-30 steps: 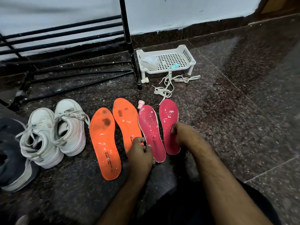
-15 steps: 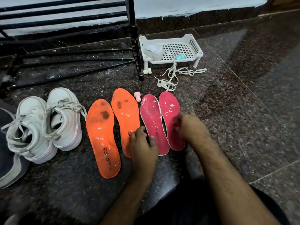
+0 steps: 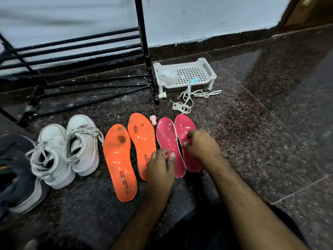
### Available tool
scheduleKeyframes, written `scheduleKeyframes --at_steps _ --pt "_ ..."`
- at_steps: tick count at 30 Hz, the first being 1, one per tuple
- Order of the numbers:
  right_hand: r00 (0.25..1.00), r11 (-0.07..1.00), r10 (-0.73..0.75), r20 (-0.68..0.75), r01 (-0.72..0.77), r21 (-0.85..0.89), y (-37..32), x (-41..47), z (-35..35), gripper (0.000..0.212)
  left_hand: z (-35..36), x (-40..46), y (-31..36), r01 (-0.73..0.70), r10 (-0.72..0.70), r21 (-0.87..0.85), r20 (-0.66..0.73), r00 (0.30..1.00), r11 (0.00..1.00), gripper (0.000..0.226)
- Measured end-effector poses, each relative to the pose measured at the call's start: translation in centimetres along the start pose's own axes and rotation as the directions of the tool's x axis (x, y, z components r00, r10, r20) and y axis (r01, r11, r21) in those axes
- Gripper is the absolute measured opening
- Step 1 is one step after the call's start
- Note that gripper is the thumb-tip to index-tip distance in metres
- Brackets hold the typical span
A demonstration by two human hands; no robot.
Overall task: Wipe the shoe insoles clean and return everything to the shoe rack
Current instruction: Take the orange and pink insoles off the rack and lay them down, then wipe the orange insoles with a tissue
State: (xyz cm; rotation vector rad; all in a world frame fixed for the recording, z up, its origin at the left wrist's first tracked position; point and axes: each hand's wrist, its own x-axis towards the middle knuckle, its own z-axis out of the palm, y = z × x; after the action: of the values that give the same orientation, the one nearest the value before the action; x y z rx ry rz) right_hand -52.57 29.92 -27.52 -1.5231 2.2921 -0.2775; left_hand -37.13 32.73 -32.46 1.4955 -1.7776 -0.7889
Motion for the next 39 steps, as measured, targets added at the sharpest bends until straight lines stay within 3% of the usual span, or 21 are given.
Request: scheduleKeyframes --at_steps 11,22,29,35,39 --pt "0.992 0.994 -0.028 -0.125 0.041 0.099 0.3 1.7 -0.2 0.023 0.9 5.7 4.2 -0.058 0.057 0.020 0.030 0.998 0.998 0.031" --pt "0.958 0.986 -0.150 -0.244 0.162 0.031 -0.4 8.2 -0.3 0.035 1.4 14.3 2.2 -0.024 0.024 0.069 0.004 1.000 0.997 0.033" --pt "0.919 0.977 -0.199 -0.341 0.215 0.008 -3.6 17.6 -1.0 0.041 2.2 22.6 1.6 -0.200 0.205 0.094 -0.049 0.977 0.975 0.037" --pt "0.890 0.972 -0.222 -0.398 0.167 -0.168 -6.2 25.3 -1.1 0.053 3.7 25.8 1.1 -0.382 0.387 0.070 -0.081 0.918 0.921 0.033" --pt "0.932 0.980 -0.189 -0.311 0.159 -0.119 -7.6 29.0 -1.4 0.056 4.3 26.2 0.9 -0.374 0.378 0.055 -0.111 0.919 0.926 0.036"
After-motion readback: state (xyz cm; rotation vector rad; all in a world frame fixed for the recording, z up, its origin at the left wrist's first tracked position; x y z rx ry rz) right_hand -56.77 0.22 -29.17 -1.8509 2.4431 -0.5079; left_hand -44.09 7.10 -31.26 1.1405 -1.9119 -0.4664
